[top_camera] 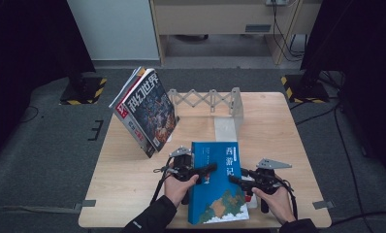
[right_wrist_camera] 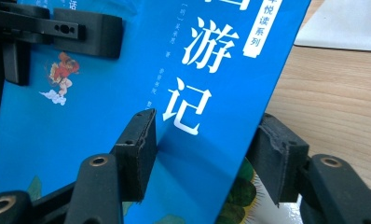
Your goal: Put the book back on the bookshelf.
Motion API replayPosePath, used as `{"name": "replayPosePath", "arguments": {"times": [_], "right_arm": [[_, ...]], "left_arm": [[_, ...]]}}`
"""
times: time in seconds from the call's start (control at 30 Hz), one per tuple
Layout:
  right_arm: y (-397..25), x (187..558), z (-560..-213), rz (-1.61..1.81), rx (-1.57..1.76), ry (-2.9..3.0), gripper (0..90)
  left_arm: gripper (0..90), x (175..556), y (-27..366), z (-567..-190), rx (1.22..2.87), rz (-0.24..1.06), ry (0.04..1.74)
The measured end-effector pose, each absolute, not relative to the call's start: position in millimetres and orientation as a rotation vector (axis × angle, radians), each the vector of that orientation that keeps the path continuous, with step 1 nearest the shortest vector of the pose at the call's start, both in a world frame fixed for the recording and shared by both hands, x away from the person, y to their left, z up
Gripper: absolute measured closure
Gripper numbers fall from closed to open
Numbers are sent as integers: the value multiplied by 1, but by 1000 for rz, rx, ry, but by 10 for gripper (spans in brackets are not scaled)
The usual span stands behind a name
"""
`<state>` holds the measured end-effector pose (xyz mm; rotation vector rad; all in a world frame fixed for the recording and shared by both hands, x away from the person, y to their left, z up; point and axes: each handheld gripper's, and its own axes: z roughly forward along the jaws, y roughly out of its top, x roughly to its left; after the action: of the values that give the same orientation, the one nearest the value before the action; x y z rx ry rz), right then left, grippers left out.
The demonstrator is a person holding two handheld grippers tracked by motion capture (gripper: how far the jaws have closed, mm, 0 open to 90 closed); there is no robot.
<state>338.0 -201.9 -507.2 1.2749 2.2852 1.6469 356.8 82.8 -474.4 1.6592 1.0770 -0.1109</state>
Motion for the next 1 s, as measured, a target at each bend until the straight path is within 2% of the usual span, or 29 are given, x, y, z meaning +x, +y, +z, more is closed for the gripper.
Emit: {"name": "replayPosePath", "arguments": {"times": [0.3,0.57,0.7,0.83,0.9,1.0], "right_arm": [[-206,338,-502,1723,1220,2243,367],[-221,340,-500,1701,1235,2176,359],[-226,341,-501,1646,1242,2168,358],[-232,343,-502,1573,1244,2162,356],[-233,343,-503,1555,1238,2166,352],[-239,346,-506,1425,1250,2162,315]], "left_arm": [[600,354,89,-446,1737,-110,1006],[602,351,99,-421,1774,-54,977],[603,350,109,-406,1765,-5,962],[603,347,122,-388,1759,116,947],[603,347,125,-385,1758,137,949],[603,349,135,-377,1750,200,962]]}}
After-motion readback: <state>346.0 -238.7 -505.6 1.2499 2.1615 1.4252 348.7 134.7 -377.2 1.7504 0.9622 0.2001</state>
